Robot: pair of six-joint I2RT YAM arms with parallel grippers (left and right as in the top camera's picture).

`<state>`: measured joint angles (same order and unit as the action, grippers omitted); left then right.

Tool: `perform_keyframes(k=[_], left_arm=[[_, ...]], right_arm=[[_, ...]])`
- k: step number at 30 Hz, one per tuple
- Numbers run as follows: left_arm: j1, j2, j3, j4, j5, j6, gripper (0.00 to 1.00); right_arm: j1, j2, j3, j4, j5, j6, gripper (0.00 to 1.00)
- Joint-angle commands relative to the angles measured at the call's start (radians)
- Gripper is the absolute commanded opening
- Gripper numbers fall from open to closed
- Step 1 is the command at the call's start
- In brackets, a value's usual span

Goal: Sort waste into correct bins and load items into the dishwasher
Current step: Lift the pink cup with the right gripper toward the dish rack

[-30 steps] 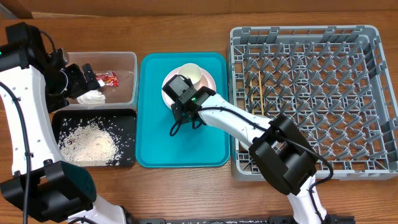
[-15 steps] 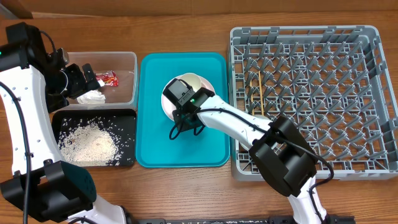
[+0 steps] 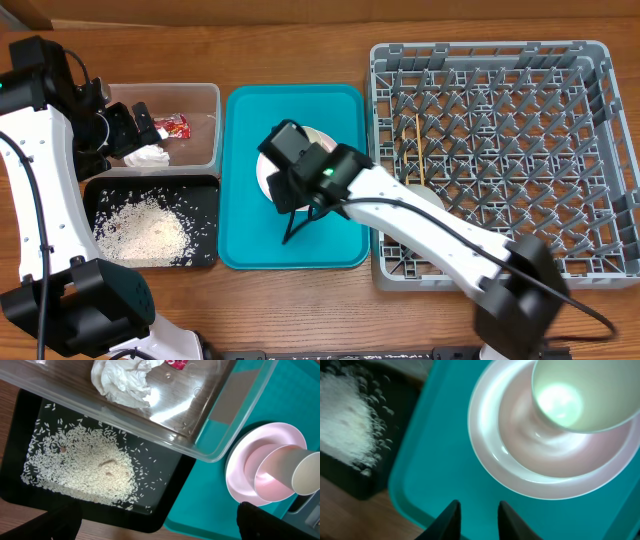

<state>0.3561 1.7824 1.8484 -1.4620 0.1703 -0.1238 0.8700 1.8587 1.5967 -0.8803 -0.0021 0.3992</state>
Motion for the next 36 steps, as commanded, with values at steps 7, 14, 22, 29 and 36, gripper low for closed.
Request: perform_keyframes(k=[7,14,22,29,36], left_arm=[[0.003,-0.004,0.017,0.001,-0.005,-0.003,1.00],[0.003,-0.004,0.017,0.001,-0.005,-0.003,1.00],[0.003,-0.004,0.017,0.001,-0.006,-0.003,1.00],[0.004,-0.004,0.017,0.002,-0.006,-0.003,1.00],[0.003,-0.004,0.017,0.001,-0.006,-0.003,1.00]], right_arm=[[-0.021,-0.053,0.024,0.105,0.039,-0.171,0.45],[-0.021,-0.048,0.019,0.205,0.158,-0.172,0.44],[-0.021,-0.001,0.019,0.251,0.158,-0.183,0.45],[-0.030,0.055,0.019,0.258,0.156,-0.272,0.44],[-0.064,0.131,0.019,0.253,0.156,-0.277,0.41]])
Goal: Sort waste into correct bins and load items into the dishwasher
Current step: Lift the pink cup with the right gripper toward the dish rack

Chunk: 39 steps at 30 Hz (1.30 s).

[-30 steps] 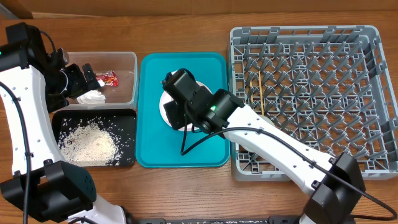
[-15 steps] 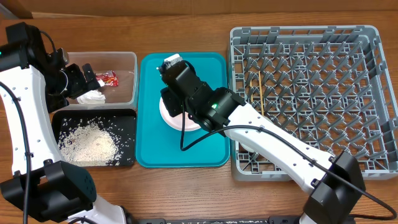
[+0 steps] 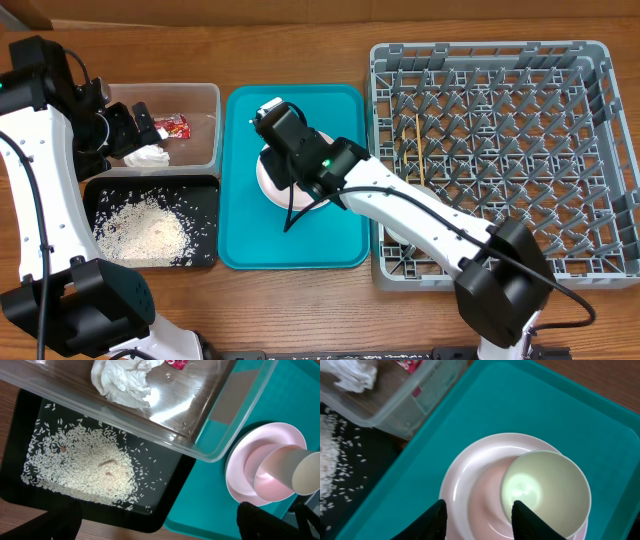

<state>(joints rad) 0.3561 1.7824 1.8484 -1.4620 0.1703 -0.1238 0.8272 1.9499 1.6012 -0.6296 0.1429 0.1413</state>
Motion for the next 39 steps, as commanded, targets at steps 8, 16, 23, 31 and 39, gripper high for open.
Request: perform_keyframes(k=[8,16,23,31,39], left_arm=[[0.004,-0.004,0.017,0.001,-0.006,-0.003,1.00],[0.003,-0.004,0.017,0.001,-0.005,-0.004,1.00],[0.004,-0.004,0.017,0.001,-0.006,-0.003,1.00],[0.003,-0.004,0.017,0.001,-0.005,-0.004,1.00],[0.003,-0.004,0.017,0.001,-0.006,-0.004,1.00]], right_arm=[[-0.033,0.101,0.014,0.019,0.011,-0.018,0.40],[-0.033,0.101,0.015,-0.027,0.011,-0.018,0.24],[-0.032,0.051,0.017,-0.064,0.010,-0.014,0.16],[-0.039,-0.154,0.017,-0.068,-0.039,-0.011,0.04],[-0.198,-0.380,0.017,-0.125,-0.331,0.023,0.04]])
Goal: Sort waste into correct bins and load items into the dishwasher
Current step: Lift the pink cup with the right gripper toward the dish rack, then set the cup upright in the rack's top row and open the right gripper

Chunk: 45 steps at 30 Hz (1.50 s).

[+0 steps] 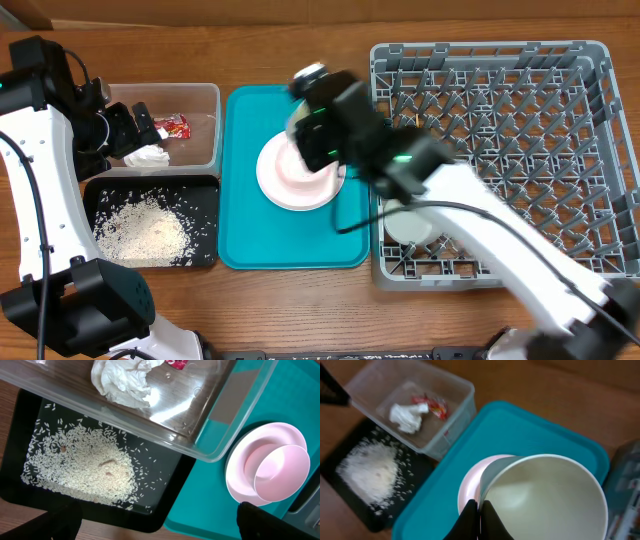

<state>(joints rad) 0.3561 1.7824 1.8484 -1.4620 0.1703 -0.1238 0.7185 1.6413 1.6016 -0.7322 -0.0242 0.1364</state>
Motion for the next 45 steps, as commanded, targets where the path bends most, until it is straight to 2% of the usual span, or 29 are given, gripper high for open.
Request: perform_keyframes(k=[1,2,7,13,16,21,27,33,37,45], left_arm=[[0.003,-0.004,0.017,0.001,-0.006,-0.003,1.00],[0.003,-0.004,0.017,0.001,-0.006,-0.003,1.00],[0.003,-0.004,0.017,0.001,-0.006,-0.004,1.00],[0.003,-0.004,0.017,0.002,-0.005,-0.003,1.00],[0.003,-0.004,0.017,0.001,-0.006,-0.004,1.00],[0.002,-0.004,0.017,0.001,-0.005,-0.004,1.00],[-0.003,-0.004,0.017,0.005,-0.014,-0.003,1.00],[-0.002,-0.004,0.017,0.008,-0.014,-0.003,1.00],[-0.003,-0.004,0.017,0.008,-0.016,-0.003,1.00],[-0.003,-0.004,0.017,0.008,-0.017,-0.003,1.00]], right_arm=[[-0.128,-0.086,0.016,-0.039,-0.227,0.028,0.04],[-0.197,-0.098,0.016,-0.069,-0.328,0.028,0.04],[-0.419,-0.084,0.011,-0.166,-0.583,0.018,0.04],[-0.642,-0.064,-0.062,-0.153,-0.933,-0.045,0.04],[-0.733,-0.055,-0.130,-0.100,-1.107,-0.063,0.04],[-0.800,-0.010,-0.273,0.072,-1.333,-0.062,0.04],[-0.793,0.091,-0.350,0.164,-1.331,-0.063,0.04],[-0.793,0.179,-0.352,0.175,-1.250,-0.063,0.04],[-0.793,0.191,-0.352,0.151,-1.159,-0.067,0.04],[-0.793,0.191,-0.352,0.154,-1.144,-0.066,0.04]])
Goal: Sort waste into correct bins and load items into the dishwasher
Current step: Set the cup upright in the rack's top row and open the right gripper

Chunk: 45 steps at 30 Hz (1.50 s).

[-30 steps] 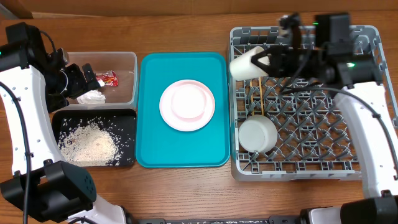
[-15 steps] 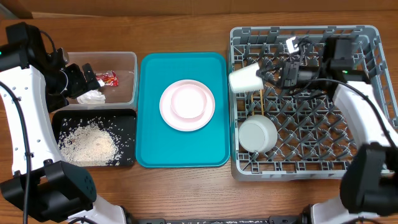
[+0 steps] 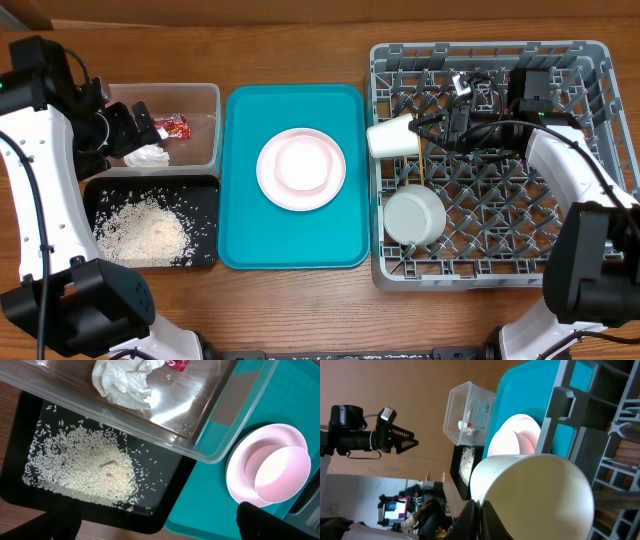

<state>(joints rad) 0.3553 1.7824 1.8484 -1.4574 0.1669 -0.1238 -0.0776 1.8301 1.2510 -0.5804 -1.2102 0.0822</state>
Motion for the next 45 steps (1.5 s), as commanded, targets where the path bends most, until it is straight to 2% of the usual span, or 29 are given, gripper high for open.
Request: perform_keyframes(k=[1,7,8,9,10,11,14,16,18,23,26,33,45], left_arm=[[-0.002,-0.004,0.017,0.003,-0.013,-0.003,1.00],[-0.002,-0.004,0.017,0.003,-0.013,-0.003,1.00],[-0.002,-0.004,0.017,0.003,-0.013,-0.003,1.00],[-0.003,-0.004,0.017,0.003,-0.013,-0.003,1.00],[-0.003,-0.004,0.017,0.003,-0.013,-0.003,1.00],[-0.003,-0.004,0.017,0.003,-0.013,-0.003,1.00],[-0.003,-0.004,0.017,0.003,-0.013,-0.003,1.00],[-0.003,-0.004,0.017,0.003,-0.013,-0.003,1.00],[-0.003,-0.004,0.017,0.003,-0.013,-0.003,1.00],[-0.002,-0.004,0.017,0.003,-0.013,-0.003,1.00],[-0.003,-0.004,0.017,0.003,-0.013,-0.003,1.00],[-0.003,-0.004,0.017,0.003,-0.013,-0.003,1.00],[-0.003,-0.004,0.017,0.003,-0.013,-0.003,1.00]], right_arm=[[0.003,0.002,-0.002,0.004,0.042,-0.012,0.04],[0.003,0.002,-0.002,0.008,0.029,-0.012,0.04],[0.003,0.002,-0.002,0.028,-0.017,-0.012,0.04],[0.003,0.002,-0.001,0.134,-0.218,0.000,0.04],[0.003,0.002,0.002,0.192,-0.282,0.033,0.04],[0.003,0.002,0.011,0.279,-0.322,0.134,0.04],[0.006,0.000,0.033,0.514,-0.259,0.400,0.04],[0.007,0.000,0.034,0.637,-0.190,0.523,0.04],[0.008,0.000,0.034,0.685,-0.105,0.575,0.04],[0.013,0.002,0.030,0.631,0.169,0.563,0.04],[0.027,0.008,0.029,0.597,0.278,0.496,0.04],[0.063,0.063,0.029,0.667,0.299,0.433,0.04],[0.051,0.182,0.029,0.666,0.251,0.399,0.04]])
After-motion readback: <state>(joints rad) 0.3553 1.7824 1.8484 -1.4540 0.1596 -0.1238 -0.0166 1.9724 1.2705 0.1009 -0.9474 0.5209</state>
